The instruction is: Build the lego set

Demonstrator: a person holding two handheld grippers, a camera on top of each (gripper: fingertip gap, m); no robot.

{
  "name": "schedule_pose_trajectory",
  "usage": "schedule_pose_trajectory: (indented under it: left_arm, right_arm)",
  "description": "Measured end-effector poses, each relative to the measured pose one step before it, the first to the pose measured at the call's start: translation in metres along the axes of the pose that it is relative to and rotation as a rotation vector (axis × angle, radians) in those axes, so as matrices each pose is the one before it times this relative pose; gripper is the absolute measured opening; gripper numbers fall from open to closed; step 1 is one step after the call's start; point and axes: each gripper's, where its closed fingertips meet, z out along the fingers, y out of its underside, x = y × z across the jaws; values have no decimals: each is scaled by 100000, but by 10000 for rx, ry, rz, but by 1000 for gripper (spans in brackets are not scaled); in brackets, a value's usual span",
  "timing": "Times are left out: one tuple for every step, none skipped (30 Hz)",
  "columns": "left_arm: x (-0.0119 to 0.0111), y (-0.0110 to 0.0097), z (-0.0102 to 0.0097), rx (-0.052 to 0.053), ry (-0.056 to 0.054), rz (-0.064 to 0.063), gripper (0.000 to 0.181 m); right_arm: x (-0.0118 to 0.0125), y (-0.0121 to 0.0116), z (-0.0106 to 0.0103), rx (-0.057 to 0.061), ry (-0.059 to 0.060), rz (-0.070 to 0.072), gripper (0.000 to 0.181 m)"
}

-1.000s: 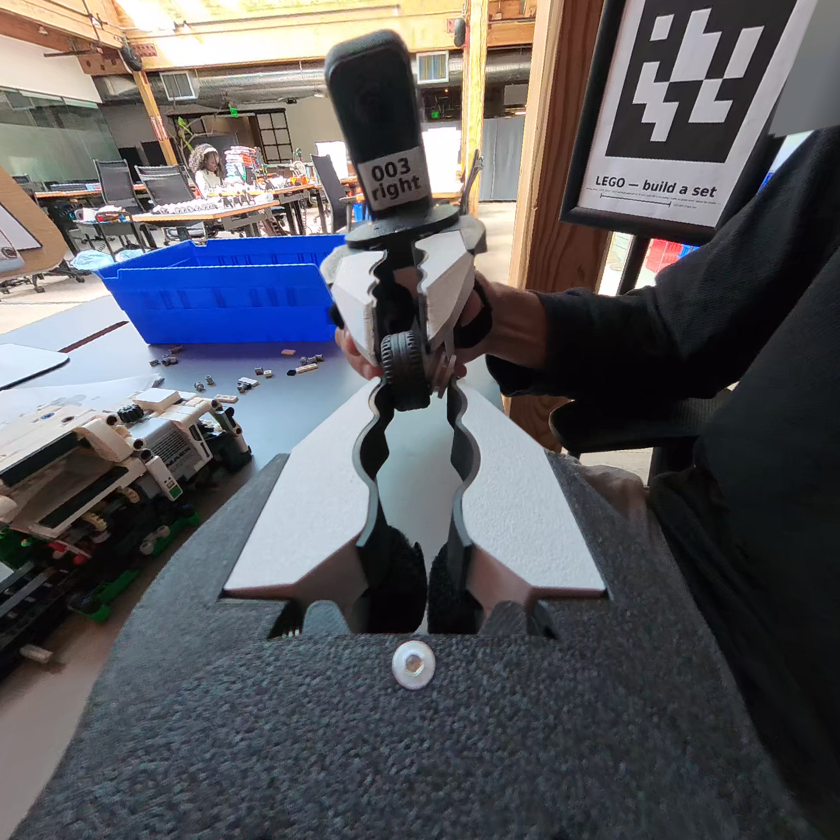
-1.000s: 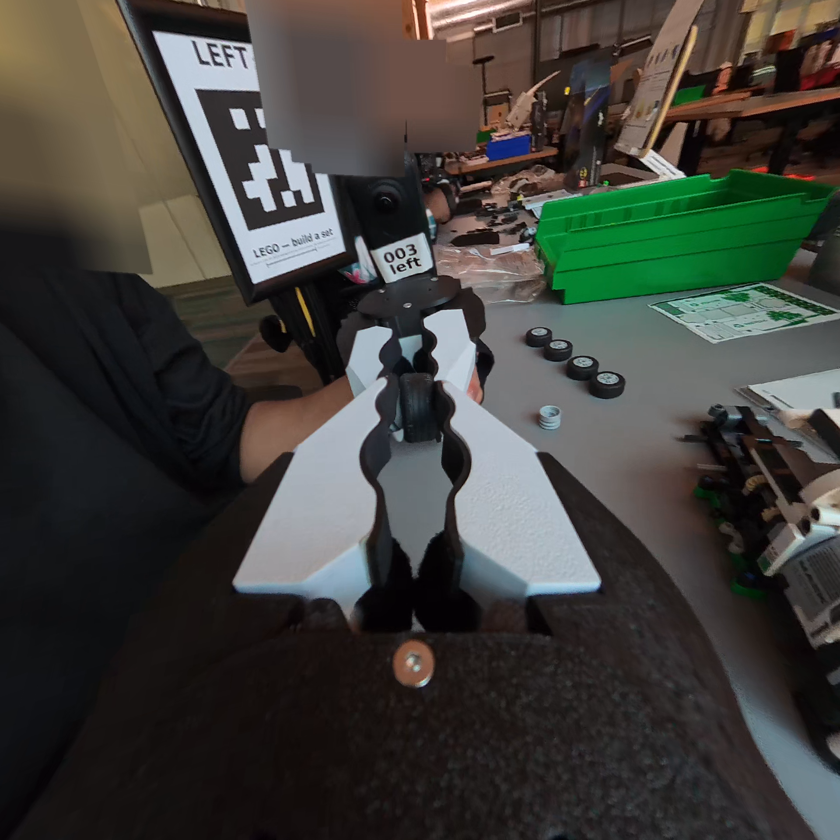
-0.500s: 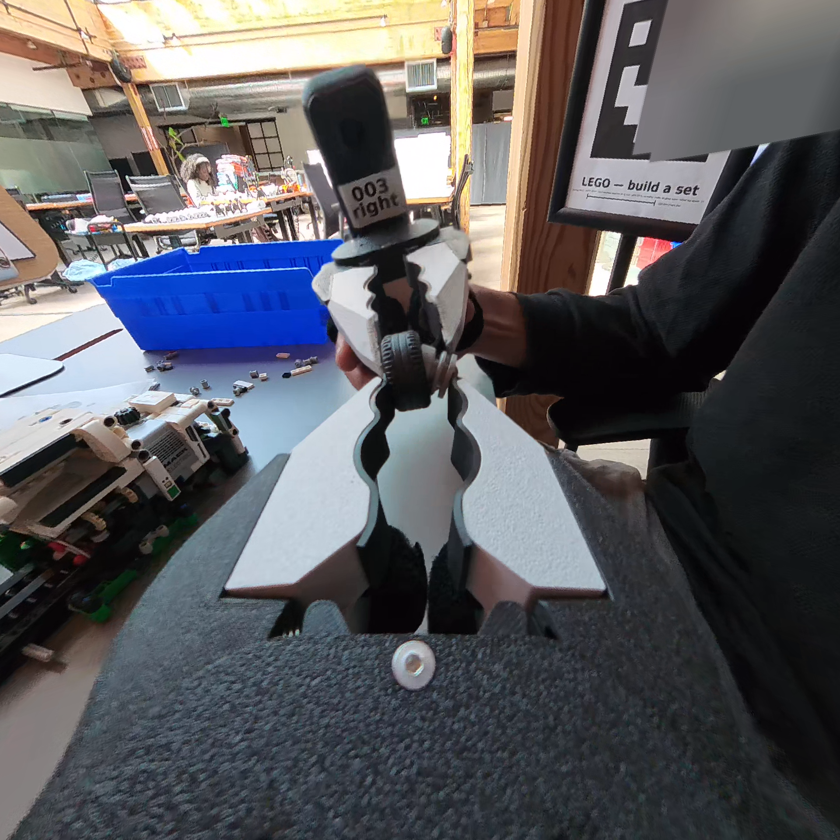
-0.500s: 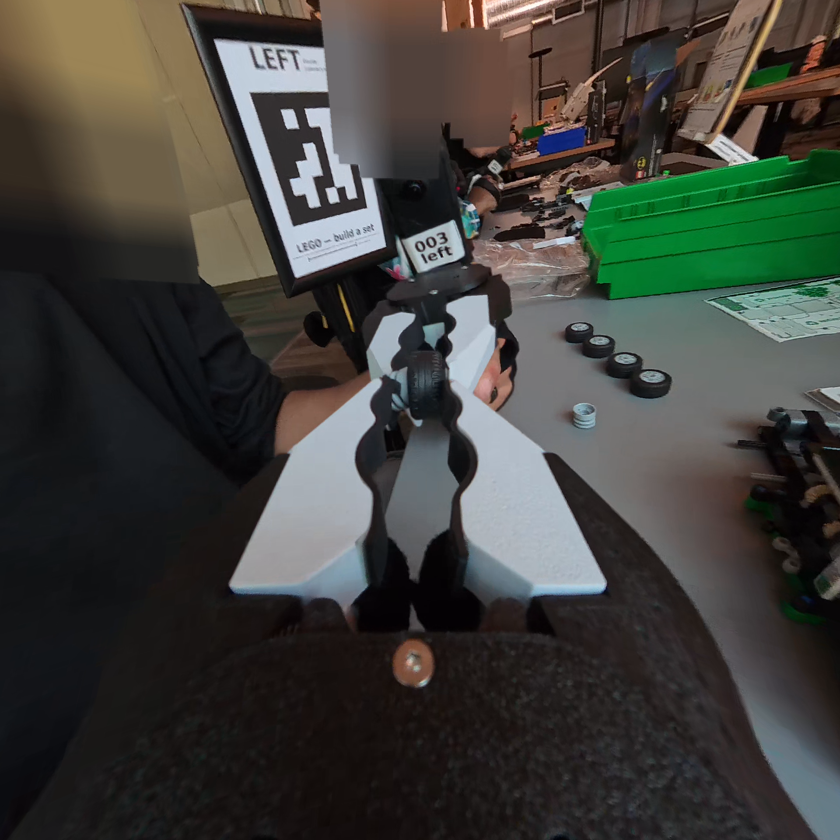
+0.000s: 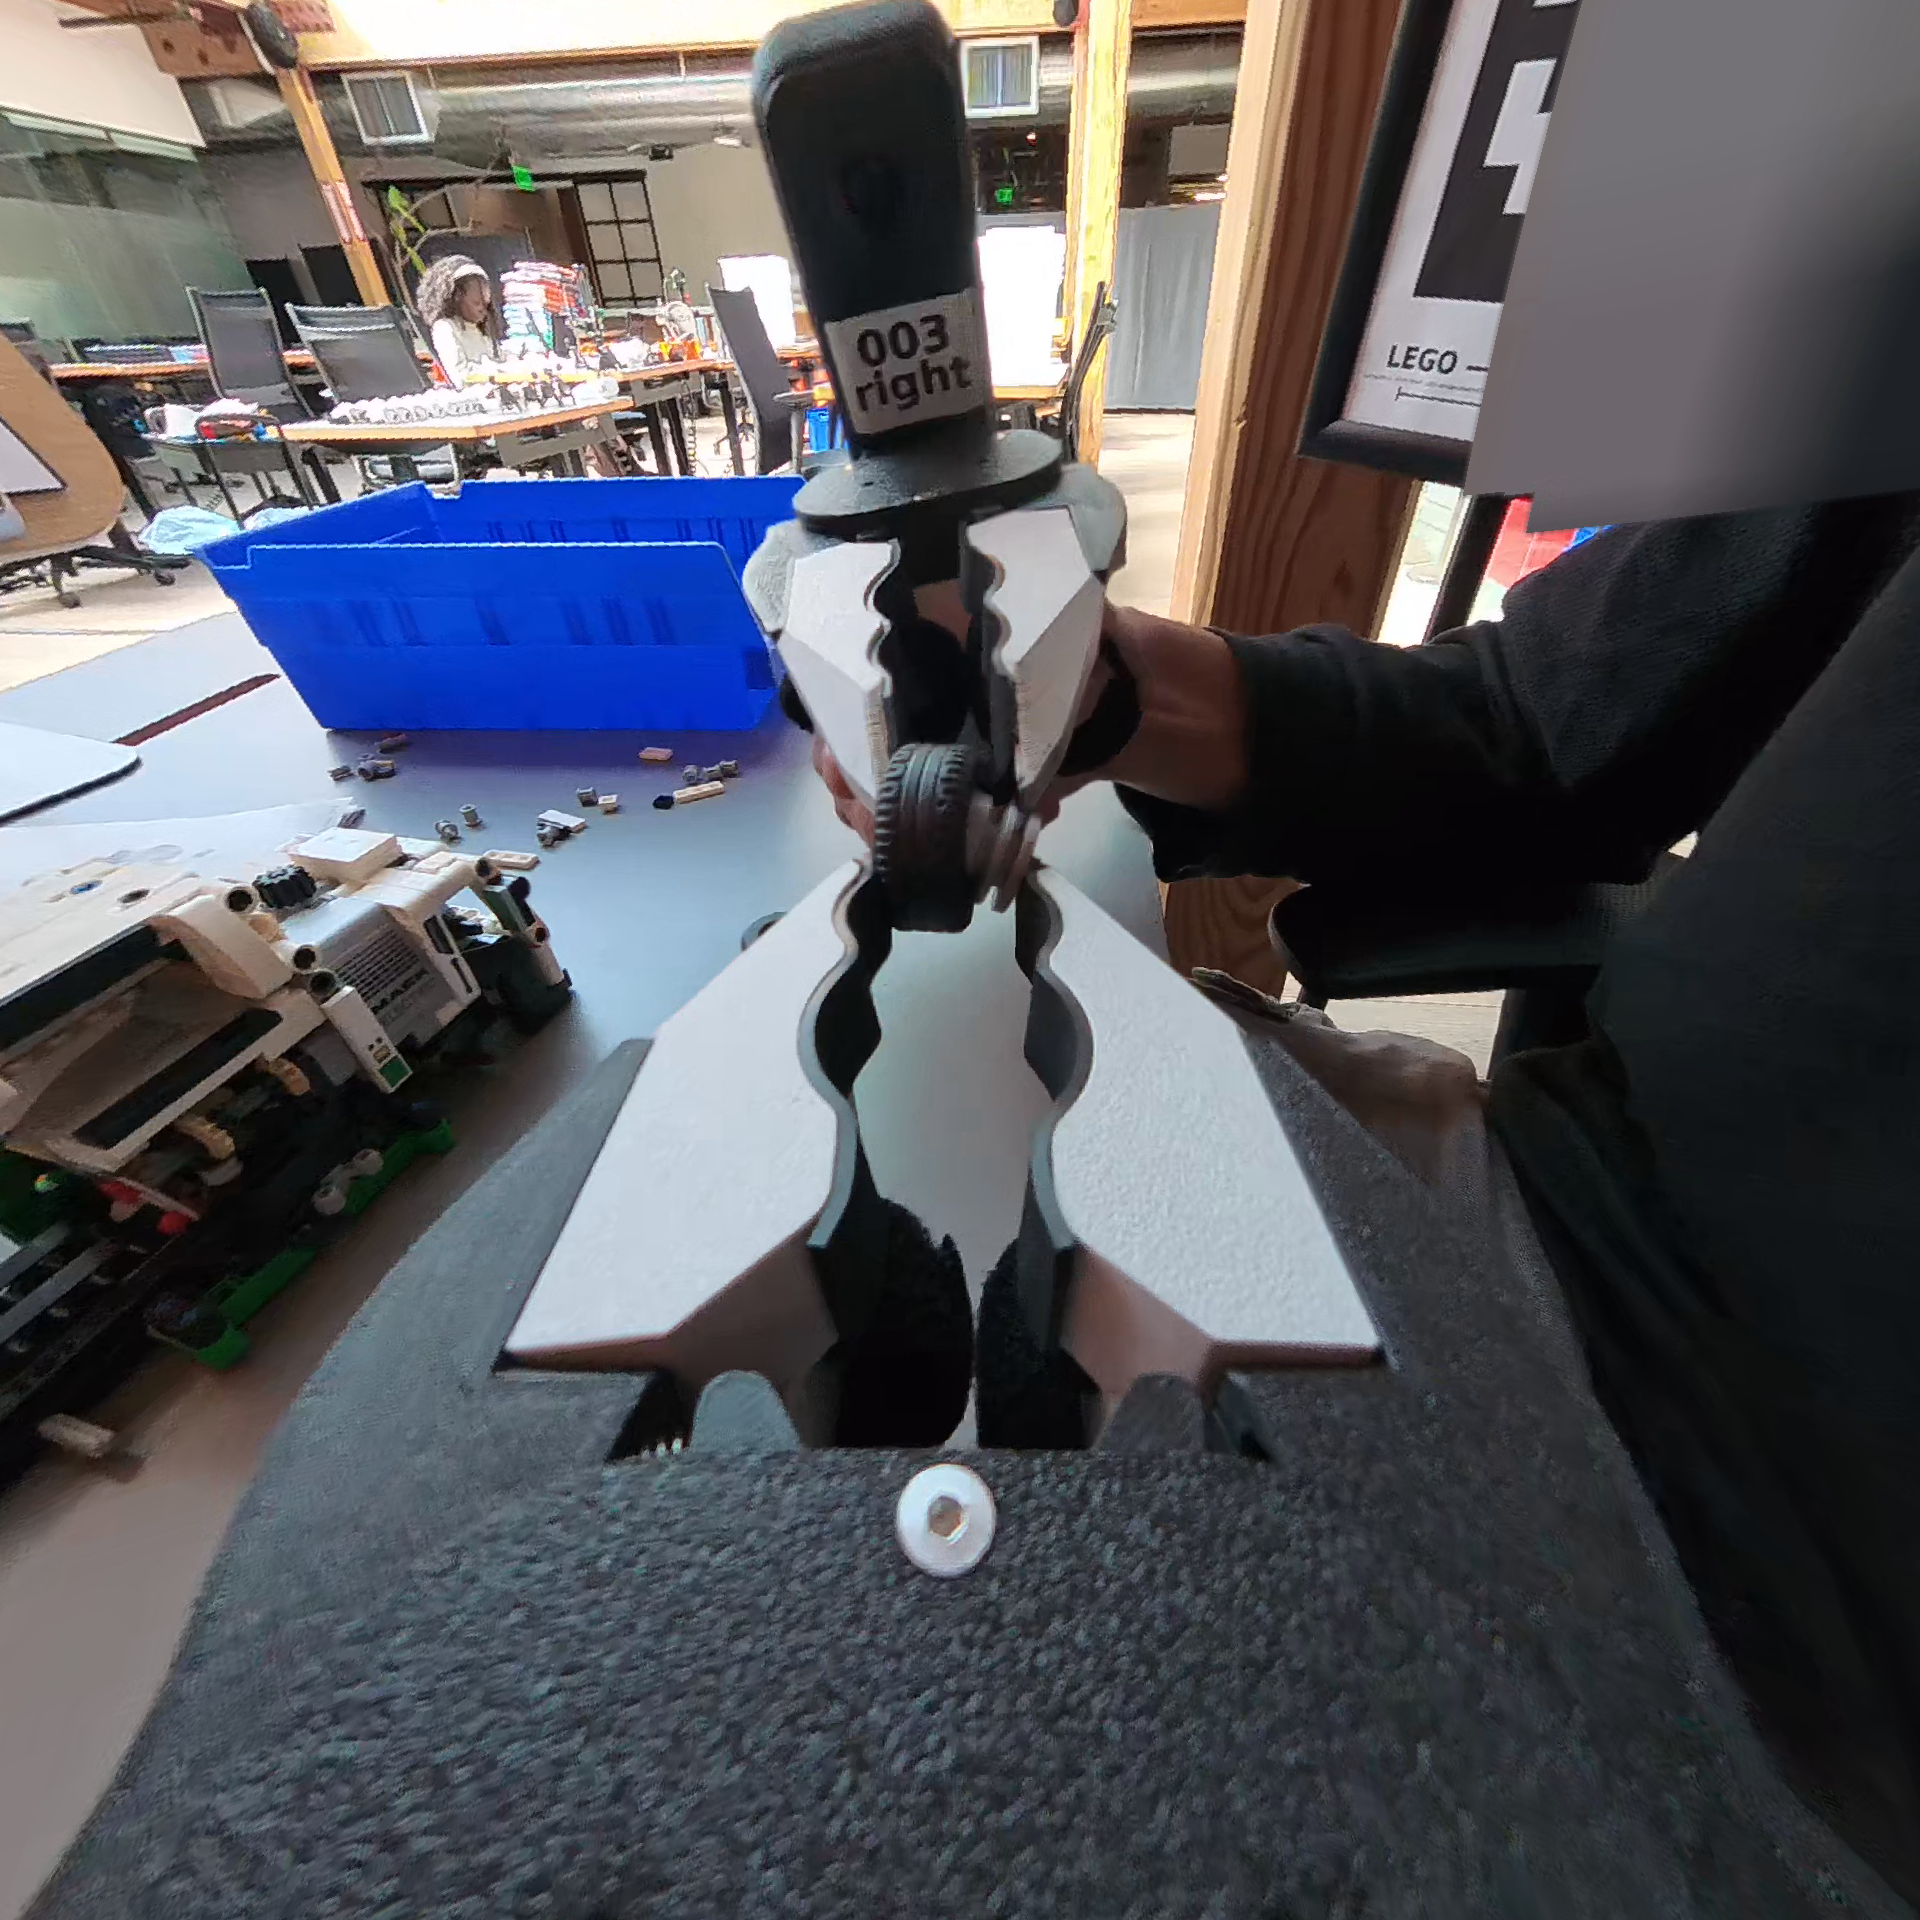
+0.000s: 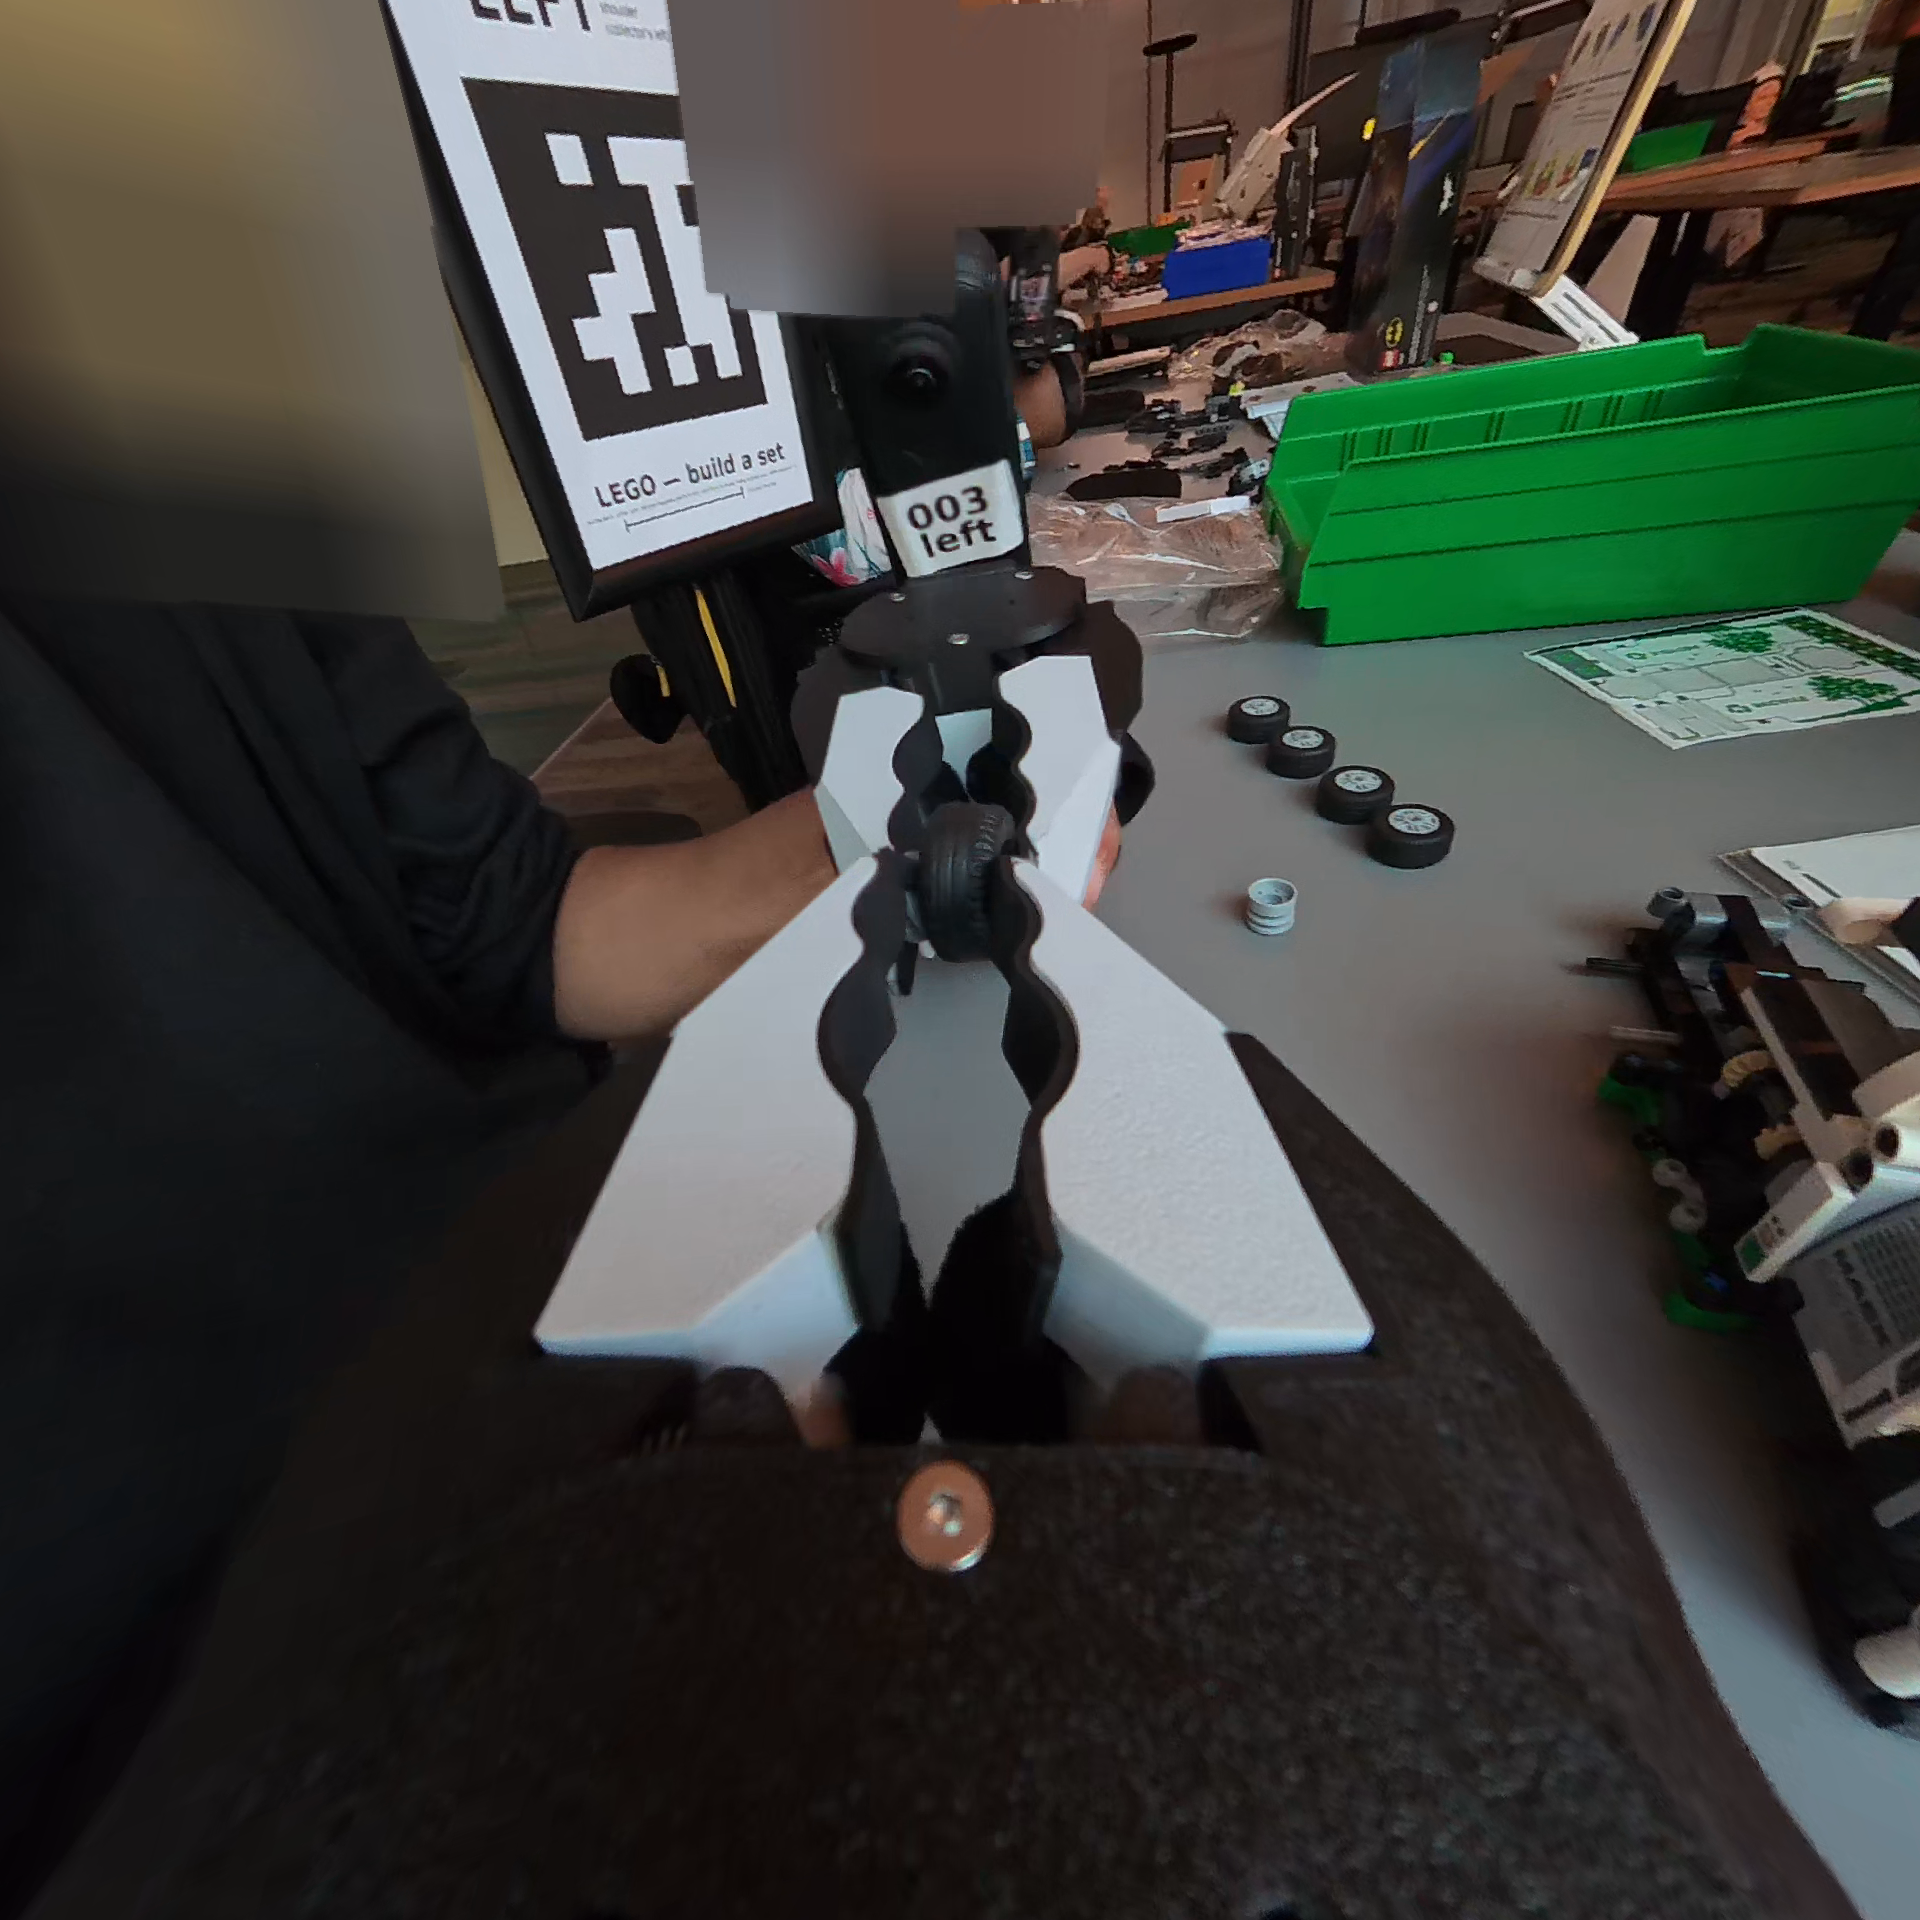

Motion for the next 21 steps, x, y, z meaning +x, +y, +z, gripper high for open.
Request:
schedule_pose_trajectory:
  left_arm:
    - [-182,35,50,-19,-62,-68,23]
    - [-40,-37,9,21,35,-108,23]
    - [-39,-47,-8,28,5,-69,23]
    - [-151,40,10,-23,-89,-30,23]
    - [-218,134,44,-73,-97,-81,23]
    - [-63,78,42,-48,10,-99,23]
    - [26,-35,32,9,10,-11,23]
    - [-33,-101,25,51,-39,-21,23]
    - [-70,65,33,-31,-5,-114,23]
    - [-99,144,24,-58,19,-179,23]
    - [-154,54,0,-10,18,-204,23]
    - [-60,68,-47,-22,80,-193,23]
    - [-52,165,-19,-67,64,-162,23]
    - [-195,180,46,-85,-100,-29,23]
    - [-115,112,-4,-54,-103,100,23]
    - [6,1,-43,-22,-40,178,22]
    - [-51,-52,-14,6,-88,187,22]
    - [-64,-25,11,19,-44,24,22]
    - [-17,-14,-26,10,14,-56,22]
    - [104,-54,-56,33,42,4,22]
    - [162,-64,-45,48,77,-9,22]
  right_arm:
    - [112,-34,-10,42,116,-24,15]
    - [31,-53,10,61,75,-68,15]
    - [35,-51,-3,33,90,-122,15]
    - [181,31,-17,-43,164,-107,14]
    - [271,109,-6,-108,207,-112,14]
    - [25,36,4,-42,22,-21,14]
    - [-41,-42,-28,18,-7,-64,14]
    - [57,-129,-50,79,72,-63,14]
    - [88,122,-23,-88,134,-157,14]
    - [178,110,3,-70,189,-194,13]
    - [220,-7,23,66,180,-22,14]
    - [48,67,72,67,67,-67,14]
    - [71,163,46,-54,48,38,14]
    - [283,62,23,-37,169,84,13]
    - [46,-16,49,-1,-61,143,13]
    - [-129,-103,24,29,-210,206,14]
    - [18,-117,3,62,-180,322,15]
    - [-41,37,-25,-43,-283,385,18]
    - [-78,104,-33,-105,-236,270,20]
    - [-230,45,22,-52,-169,-17,21]
    - [-223,15,55,-47,-71,-252,23]
